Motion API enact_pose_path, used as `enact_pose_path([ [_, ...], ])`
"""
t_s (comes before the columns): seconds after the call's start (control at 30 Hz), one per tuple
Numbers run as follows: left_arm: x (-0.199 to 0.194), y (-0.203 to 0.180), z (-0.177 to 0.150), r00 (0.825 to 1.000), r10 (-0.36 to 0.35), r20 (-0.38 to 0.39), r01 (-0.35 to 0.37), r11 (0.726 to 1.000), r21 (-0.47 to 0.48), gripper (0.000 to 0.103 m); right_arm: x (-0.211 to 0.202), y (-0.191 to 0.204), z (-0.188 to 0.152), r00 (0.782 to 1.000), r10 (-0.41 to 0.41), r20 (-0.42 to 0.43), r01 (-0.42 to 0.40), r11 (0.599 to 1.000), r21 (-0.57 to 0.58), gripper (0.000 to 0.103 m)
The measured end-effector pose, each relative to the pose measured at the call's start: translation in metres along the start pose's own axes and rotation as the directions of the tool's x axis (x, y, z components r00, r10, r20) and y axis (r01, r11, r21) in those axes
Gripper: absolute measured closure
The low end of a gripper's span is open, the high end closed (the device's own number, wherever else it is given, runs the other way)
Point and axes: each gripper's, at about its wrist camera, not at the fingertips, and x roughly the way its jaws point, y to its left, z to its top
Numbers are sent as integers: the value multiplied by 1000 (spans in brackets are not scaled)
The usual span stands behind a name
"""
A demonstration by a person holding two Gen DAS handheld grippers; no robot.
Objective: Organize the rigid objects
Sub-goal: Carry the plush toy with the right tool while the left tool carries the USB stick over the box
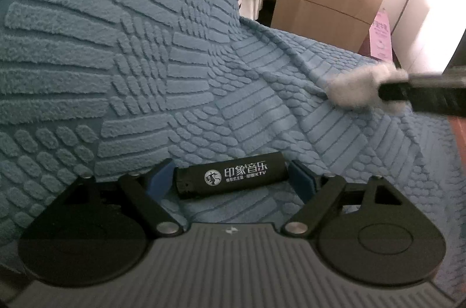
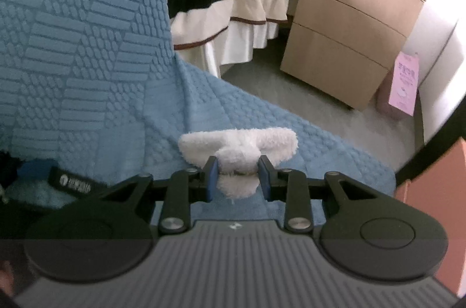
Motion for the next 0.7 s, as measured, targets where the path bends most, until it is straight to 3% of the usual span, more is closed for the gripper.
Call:
enact_pose_path([
  [0.3,-25,3,3,996,-92,1,92,995,-47,16,-38,9,-39,999,-11,-31,13,998,62,70],
  [0.7,-62,-7,-4,980,-199,16,200,980,-8,16,-86,31,-89,997,-42,-66,48,994,94,70],
])
